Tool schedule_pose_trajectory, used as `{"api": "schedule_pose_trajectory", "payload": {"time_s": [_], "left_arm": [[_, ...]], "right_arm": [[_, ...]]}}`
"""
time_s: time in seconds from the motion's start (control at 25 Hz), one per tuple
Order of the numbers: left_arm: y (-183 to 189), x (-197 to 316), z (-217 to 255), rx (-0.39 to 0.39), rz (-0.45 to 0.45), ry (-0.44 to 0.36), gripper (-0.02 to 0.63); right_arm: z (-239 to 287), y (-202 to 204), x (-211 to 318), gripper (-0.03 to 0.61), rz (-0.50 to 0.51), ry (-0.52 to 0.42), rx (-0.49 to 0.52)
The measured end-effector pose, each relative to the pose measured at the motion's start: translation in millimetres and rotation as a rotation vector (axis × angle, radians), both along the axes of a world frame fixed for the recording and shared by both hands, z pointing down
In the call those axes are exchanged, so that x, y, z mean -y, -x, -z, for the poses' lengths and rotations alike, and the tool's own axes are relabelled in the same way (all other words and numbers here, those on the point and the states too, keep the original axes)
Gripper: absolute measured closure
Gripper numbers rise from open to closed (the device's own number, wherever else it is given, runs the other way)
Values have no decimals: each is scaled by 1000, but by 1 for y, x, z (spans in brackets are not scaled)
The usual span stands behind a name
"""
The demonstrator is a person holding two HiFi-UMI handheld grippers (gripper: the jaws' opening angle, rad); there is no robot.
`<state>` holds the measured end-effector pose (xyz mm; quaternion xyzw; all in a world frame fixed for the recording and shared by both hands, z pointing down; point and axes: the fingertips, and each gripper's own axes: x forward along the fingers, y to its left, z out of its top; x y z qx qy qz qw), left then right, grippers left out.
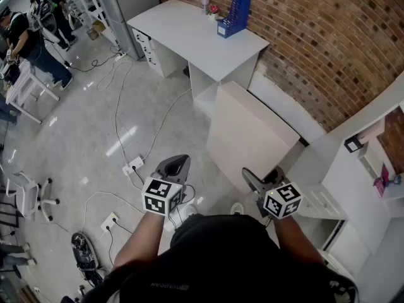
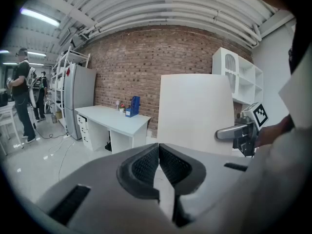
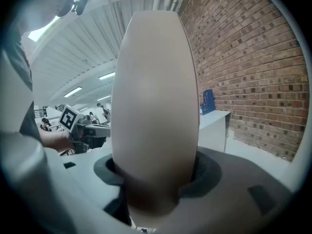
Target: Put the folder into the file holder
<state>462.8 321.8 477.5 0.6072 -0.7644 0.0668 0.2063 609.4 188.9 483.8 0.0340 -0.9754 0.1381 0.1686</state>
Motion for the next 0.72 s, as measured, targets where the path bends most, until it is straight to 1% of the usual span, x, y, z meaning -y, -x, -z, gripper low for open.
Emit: {"api": "schedule_pose_trajectory", "payload": {"time_s": [0.16,0.4,0.52,0.64,0.72], "left_arm": [[1,-2,-1,-3,-10,2,609],[8,-5,0,-2,-21,-8,609],[14,-9,-1,-5,-20,-11,609],[21,-16,-2,-25,-14,-19,609],[27,-21,-3,-55,-11,-27,609]], "right_arm": [[1,3,-4,296,-9,16,7],[1,11,-10,296,-12,2,5],[3,16,-14,291,-19,17,20],[5,24,-22,291,-13,19,20],[5,29,-27,291,-9,7,8]]}}
